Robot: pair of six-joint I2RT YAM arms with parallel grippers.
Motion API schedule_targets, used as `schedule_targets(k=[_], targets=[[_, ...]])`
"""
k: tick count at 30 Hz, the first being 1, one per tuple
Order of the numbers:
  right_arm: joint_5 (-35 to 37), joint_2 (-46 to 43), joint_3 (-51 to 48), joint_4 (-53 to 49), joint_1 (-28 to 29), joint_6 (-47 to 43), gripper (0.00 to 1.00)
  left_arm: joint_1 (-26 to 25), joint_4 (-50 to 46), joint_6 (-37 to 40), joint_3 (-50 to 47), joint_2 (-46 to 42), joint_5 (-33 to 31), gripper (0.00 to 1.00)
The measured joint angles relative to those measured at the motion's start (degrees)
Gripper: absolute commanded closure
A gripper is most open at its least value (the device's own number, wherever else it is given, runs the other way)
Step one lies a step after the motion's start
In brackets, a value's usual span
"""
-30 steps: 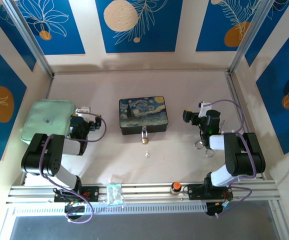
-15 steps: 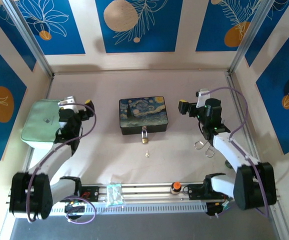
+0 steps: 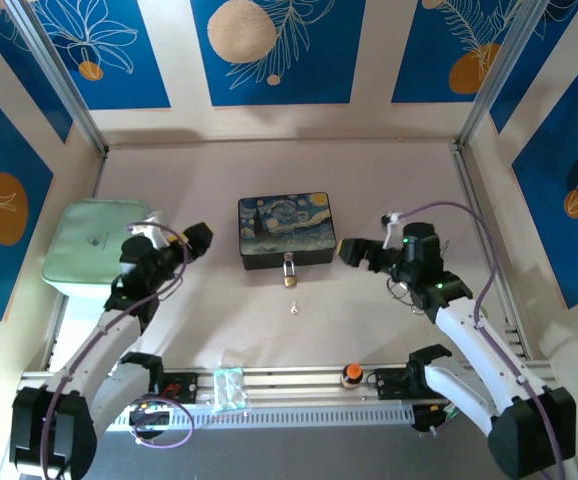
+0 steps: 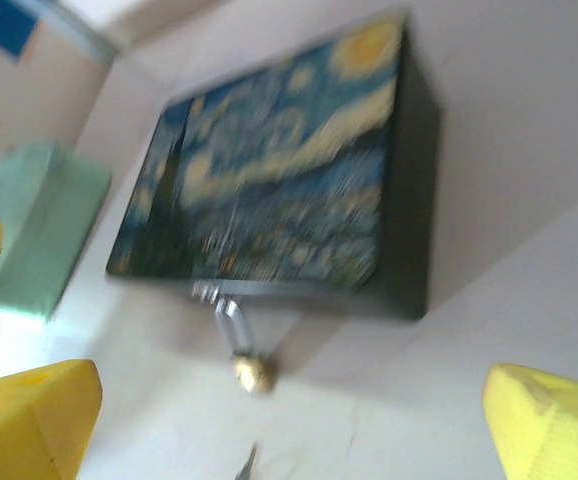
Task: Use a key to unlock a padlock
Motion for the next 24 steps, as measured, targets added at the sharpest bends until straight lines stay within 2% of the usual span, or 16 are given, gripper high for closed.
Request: schedule_targets(k=[3,7,10,13,16,20,24], targets=[[3.7,0.9,-0.1,-2.9,9.6,2.5,0.06,-6.9,-6.1,0.9,0.9,-0.2,1.2,0.01],[10.3,4.3,-1.2,-2.9,21.3,8.3,0.13,-15.6,-9.6,1.3,1.3,-0.3,1.2,0.01],[15.4,8.5,-2.0,-2.5,29.1,12.3,0.23,-21.1,-10.5,0.7,1.3,-0.2,0.5,0.01],[20.8,14.1,-1.6,-2.4,35.9,15.5,0.29,-25.3,-10.5,-1.8,1.3,0.7,-1.3,0.01],[24.9,20.6,0.4,-2.6,40.0,17.4,0.36,-29.4,-10.6,-2.9,1.4,1.8,-4.7,0.01],[28.1,30.1,6.1,-2.4,42.7,18.7,0.43,-36.0,-14.3,-1.7,4.8,3.7,-11.2,0.01],[29.3,35.1,9.7,-1.0,43.3,19.6,0.48,-37.2,-14.4,-2.3,5.6,3.8,-14.2,0.01]])
